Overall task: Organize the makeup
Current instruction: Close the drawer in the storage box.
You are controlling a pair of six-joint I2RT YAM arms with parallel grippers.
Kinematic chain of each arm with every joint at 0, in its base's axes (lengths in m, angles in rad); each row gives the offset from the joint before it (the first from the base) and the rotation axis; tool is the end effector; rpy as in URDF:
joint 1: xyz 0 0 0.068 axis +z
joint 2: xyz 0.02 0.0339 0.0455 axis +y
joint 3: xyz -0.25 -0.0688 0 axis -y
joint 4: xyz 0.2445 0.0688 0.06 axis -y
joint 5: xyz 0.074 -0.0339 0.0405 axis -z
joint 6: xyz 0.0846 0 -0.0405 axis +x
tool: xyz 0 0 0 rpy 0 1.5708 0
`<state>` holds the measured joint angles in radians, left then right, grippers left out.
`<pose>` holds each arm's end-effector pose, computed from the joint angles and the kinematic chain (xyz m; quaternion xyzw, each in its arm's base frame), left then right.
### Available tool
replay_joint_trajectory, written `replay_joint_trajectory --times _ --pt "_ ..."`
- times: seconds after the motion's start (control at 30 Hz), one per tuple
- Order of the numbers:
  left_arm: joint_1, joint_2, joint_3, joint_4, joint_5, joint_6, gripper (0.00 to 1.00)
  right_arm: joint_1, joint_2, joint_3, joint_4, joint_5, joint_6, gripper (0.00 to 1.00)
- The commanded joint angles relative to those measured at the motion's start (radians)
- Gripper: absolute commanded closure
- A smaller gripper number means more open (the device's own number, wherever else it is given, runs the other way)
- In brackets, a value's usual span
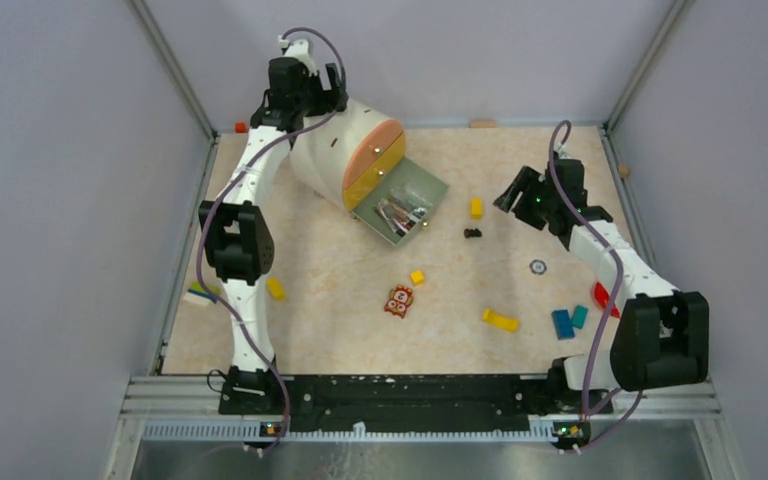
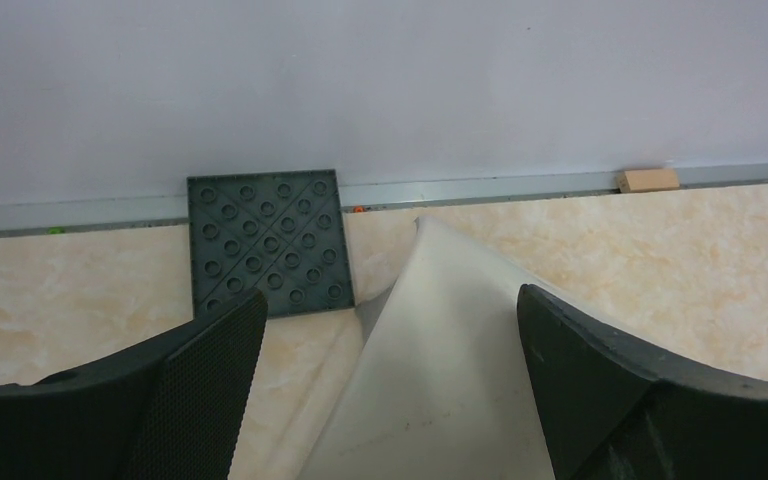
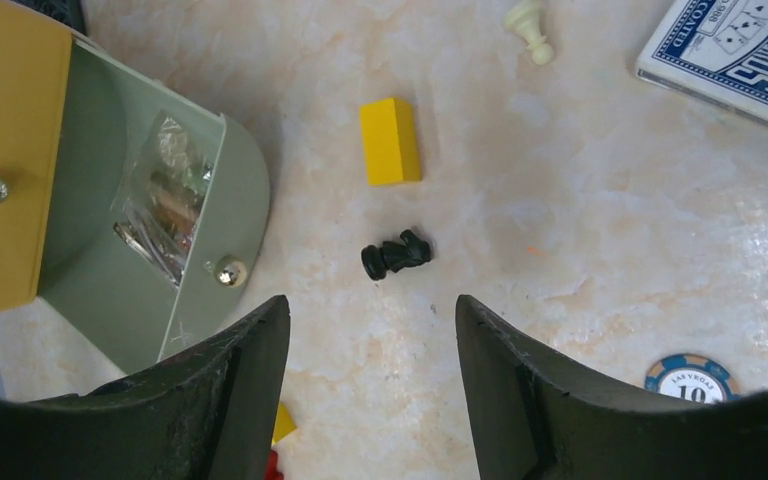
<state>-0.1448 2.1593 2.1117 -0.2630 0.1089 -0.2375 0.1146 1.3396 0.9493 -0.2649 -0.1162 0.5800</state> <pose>0.5492 -0.0894 0.3214 -0.0053 0.8074 -0.1550 0.5693 0.3336 0.0483 0.2230 0.1815 0.8773 0.1992 0.3972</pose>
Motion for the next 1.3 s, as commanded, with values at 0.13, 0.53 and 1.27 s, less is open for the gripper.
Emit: replay_joint_trajectory --times 0.13,0.53,1.27 --pt "0.022 -0.021 -0.029 0.032 0.106 0.008 0.01 0.09 0.114 0.107 0.076 -0.024 -0.015 0.41" --pt "0.023 -0.033 -0.097 -0.003 0.112 0.034 0.01 0.354 0.338 0.084 0.325 0.159 0.2 0.46" --pt "0.024 -0.002 -0.079 -0.035 0.13 0.072 0.01 0.422 0.76 0.537 0.445 -0.037 0.263 0.5"
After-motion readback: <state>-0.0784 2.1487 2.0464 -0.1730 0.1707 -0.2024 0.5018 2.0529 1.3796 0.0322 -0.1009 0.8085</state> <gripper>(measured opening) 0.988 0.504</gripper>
